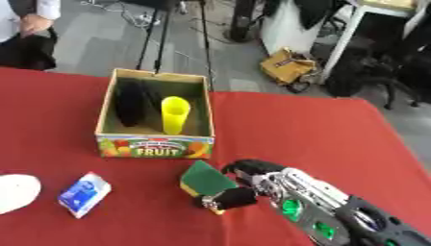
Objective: Pick up objects on the table and place them in the box.
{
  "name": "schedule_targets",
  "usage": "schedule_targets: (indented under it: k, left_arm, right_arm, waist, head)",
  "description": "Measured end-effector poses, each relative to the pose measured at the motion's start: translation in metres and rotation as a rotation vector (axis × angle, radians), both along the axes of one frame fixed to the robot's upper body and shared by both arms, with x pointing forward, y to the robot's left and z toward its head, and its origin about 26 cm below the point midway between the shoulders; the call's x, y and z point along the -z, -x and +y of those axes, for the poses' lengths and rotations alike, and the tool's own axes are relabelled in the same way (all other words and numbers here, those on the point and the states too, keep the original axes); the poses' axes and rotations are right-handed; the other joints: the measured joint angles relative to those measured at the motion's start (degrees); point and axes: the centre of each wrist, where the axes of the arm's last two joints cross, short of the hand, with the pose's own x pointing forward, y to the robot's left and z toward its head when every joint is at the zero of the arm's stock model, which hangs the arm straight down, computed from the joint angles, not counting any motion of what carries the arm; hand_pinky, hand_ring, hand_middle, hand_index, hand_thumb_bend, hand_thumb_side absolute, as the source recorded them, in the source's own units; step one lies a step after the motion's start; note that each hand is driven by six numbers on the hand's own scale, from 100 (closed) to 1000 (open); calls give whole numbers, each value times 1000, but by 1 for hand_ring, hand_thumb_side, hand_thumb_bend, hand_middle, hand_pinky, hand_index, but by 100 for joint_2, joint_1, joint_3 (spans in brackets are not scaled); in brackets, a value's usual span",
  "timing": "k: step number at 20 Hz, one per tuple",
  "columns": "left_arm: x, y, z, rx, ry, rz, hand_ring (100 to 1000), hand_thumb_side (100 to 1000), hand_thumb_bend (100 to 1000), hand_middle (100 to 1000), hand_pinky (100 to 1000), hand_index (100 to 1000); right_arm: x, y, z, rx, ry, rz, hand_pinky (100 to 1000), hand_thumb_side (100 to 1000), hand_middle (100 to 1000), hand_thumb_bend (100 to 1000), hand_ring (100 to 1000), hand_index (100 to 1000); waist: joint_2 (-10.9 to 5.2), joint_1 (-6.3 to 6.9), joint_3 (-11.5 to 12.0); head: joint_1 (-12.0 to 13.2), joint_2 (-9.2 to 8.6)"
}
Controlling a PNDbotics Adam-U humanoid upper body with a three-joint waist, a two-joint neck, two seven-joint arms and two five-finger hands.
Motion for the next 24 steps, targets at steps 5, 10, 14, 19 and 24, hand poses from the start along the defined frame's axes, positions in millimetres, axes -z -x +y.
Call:
schedule_targets:
  k: [5,10,14,19,24]
  left_arm:
    - [0,0,0,0,0,2,1000,1000,100,918,1000,916]
    - [1,0,-1,1,6,4,1000,1000,100,918,1000,915]
    - [1,0,-1,-1,6,5,1000,1000,100,918,1000,914]
    - [1,0,0,-2,5,7,1000,1000,100,919,1000,913]
    - [1,0,0,-3,4,9,1000,1000,100,920,1000,913]
  right_arm:
    - [4,-4,0,11,-5,18,981,896,976,713,1000,1000]
    - [6,-9,-1,33,-15,24,978,889,970,700,1000,1000]
    - [5,-10,0,34,-18,21,973,866,941,661,1000,1000]
    - [4,-11,0,44,-21,16,965,812,889,598,1000,1000]
    - [3,-12,1,47,-23,12,959,776,846,571,1000,1000]
  waist:
    - [8,0,1]
    - [17,0,28]
    - [17,0,24]
    - [19,0,21]
    - [28,0,27]
  head:
    - [-9,-44]
    - [-17,-49]
    - [-25,-49]
    - [-25,-49]
    - [-25,-49]
